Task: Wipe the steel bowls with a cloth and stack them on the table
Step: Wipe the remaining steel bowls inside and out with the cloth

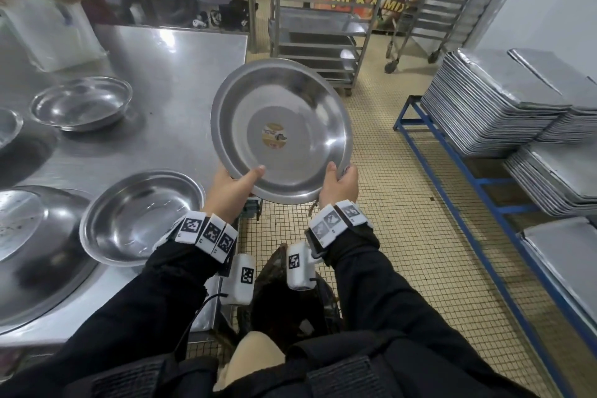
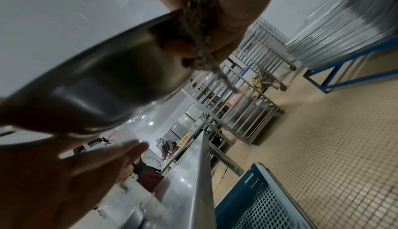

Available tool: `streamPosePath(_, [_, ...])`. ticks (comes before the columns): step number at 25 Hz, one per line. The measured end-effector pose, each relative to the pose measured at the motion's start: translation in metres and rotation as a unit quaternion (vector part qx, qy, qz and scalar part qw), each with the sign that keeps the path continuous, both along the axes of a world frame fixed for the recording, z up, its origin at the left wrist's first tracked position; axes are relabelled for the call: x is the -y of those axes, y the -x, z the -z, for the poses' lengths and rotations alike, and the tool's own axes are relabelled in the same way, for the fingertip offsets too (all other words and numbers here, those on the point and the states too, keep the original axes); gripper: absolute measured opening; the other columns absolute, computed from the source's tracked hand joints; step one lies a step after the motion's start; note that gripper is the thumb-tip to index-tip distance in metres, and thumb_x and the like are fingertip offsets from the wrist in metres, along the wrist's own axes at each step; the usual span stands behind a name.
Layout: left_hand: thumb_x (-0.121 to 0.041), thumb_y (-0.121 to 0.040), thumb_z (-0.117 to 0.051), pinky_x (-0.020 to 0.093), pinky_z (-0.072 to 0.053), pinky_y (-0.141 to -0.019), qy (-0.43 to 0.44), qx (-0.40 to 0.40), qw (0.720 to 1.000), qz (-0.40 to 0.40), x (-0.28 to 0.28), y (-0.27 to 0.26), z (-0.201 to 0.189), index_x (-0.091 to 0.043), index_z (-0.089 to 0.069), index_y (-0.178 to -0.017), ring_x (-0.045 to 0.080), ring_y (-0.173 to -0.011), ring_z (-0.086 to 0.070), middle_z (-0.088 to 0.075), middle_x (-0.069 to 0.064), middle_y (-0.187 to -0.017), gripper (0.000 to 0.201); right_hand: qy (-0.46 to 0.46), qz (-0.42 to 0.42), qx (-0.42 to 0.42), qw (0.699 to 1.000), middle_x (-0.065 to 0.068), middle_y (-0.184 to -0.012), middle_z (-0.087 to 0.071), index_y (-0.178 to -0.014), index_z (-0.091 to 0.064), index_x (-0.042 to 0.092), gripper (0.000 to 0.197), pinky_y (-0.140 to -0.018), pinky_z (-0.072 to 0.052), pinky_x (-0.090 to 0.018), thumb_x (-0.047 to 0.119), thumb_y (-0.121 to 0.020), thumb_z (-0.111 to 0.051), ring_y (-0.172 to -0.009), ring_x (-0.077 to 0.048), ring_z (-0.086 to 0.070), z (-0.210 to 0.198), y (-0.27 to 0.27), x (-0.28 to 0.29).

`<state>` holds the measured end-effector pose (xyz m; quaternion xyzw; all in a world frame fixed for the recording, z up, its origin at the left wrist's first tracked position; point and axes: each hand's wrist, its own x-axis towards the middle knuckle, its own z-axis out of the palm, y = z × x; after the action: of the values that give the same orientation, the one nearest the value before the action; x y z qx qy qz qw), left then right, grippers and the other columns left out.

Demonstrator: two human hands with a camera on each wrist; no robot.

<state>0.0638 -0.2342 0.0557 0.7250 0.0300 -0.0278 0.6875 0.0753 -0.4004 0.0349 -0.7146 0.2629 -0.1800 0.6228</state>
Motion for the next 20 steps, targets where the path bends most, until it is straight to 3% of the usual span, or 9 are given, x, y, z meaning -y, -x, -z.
streamPosePath(3, [-0.013,-0.09,-0.062,0.032,-0.056,-0.077,0.015,-0.025,0.999,-0.026,-0.001,0.003,0.0,-0.021,-0.059,-0.098,0.023,-0.095,-0.066,-0.067,0.006,-0.099,0.011,-0.022,-0.014,0.013,1.0,0.003,-0.084,-0.058,-0.099,-0.048,0.01,0.018,-0.065,-0.05,-0.025,0.027,-0.099,-0.044,-0.073,-0.01,-0.059,0.003,0.002,-0.009])
streamPosePath(7, [-0.008,-0.086,-0.055,0.052,-0.053,-0.09,0.062,-0.076,0.99,-0.1,-0.022,-0.007,0.0,-0.009,-0.056,-0.104,0.034,-0.099,-0.064,-0.063,0.018,-0.103,0.018,-0.024,-0.117,-0.04,0.992,0.004,-0.093,-0.058,-0.112,-0.051,0.017,0.025,-0.073,-0.053,-0.029,0.029,-0.102,-0.032,-0.08,-0.01,-0.058,0.012,0.008,-0.005])
streamPosePath(10, [-0.016,-0.075,-0.055,0.056,-0.052,-0.09,0.057,-0.078,0.986,-0.136,-0.037,-0.014,0.002,-0.01,-0.057,-0.098,0.04,-0.103,-0.063,-0.063,0.016,-0.099,0.024,0.05,-0.073,-0.088,0.992,0.002,-0.096,-0.059,-0.114,-0.055,0.012,0.03,-0.064,-0.046,-0.021,0.025,-0.102,-0.032,-0.089,-0.015,-0.062,0.022,0.016,0.005])
streamPosePath(13, [-0.008,-0.085,-0.051,0.053,-0.055,-0.086,0.019,-0.063,0.989,-0.136,-0.041,-0.01,0.0,-0.019,-0.056,-0.092,0.034,-0.095,-0.065,-0.063,0.009,-0.093,0.014,0.113,-0.047,-0.035,0.992,0.008,-0.091,-0.061,-0.112,-0.062,0.015,0.029,-0.061,-0.046,-0.014,0.024,-0.101,-0.037,-0.083,-0.005,-0.061,0.025,0.024,0.006])
streamPosePath(15, [-0.007,-0.091,-0.048,0.052,-0.056,-0.084,-0.006,-0.052,0.99,-0.133,-0.041,-0.009,0.005,-0.021,-0.055,-0.091,0.033,-0.092,-0.065,-0.063,0.01,-0.091,0.016,0.148,-0.078,0.018,0.986,0.011,-0.089,-0.063,-0.117,-0.063,0.021,0.029,-0.065,-0.054,-0.02,0.025,-0.099,-0.04,-0.077,0.001,-0.059,0.021,0.023,-0.004])
streamPosePath(16, [-0.01,-0.093,-0.049,0.052,-0.056,-0.083,-0.013,-0.046,0.99,-0.131,-0.039,-0.008,0.006,-0.021,-0.056,-0.092,0.033,-0.092,-0.066,-0.063,0.01,-0.091,0.013,0.164,-0.11,0.052,0.979,0.009,-0.094,-0.066,-0.119,-0.061,0.022,0.03,-0.07,-0.057,-0.025,0.027,-0.098,-0.041,-0.078,-0.003,-0.062,0.02,0.021,-0.014])
streamPosePath(18, [-0.022,-0.098,-0.049,0.043,-0.056,-0.078,-0.019,-0.033,0.991,-0.13,-0.031,-0.006,0.007,-0.015,-0.056,-0.097,0.027,-0.086,-0.065,-0.063,0.007,-0.088,0.01,0.241,-0.215,0.125,0.938,0.001,-0.114,-0.065,-0.125,-0.058,0.019,0.036,-0.087,-0.054,-0.029,0.031,-0.096,-0.039,-0.098,-0.011,-0.062,0.02,0.022,-0.038])
streamPosePath(20, [-0.027,-0.1,-0.047,0.028,-0.051,-0.067,-0.011,-0.009,0.991,-0.133,-0.023,-0.005,0.006,-0.01,-0.056,-0.1,0.018,-0.074,-0.061,-0.061,0.002,-0.079,0.02,0.353,-0.327,0.171,0.86,-0.004,-0.133,-0.055,-0.133,-0.051,0.013,0.042,-0.106,-0.04,-0.033,0.031,-0.098,-0.037,-0.122,-0.016,-0.05,0.027,0.031,-0.062])
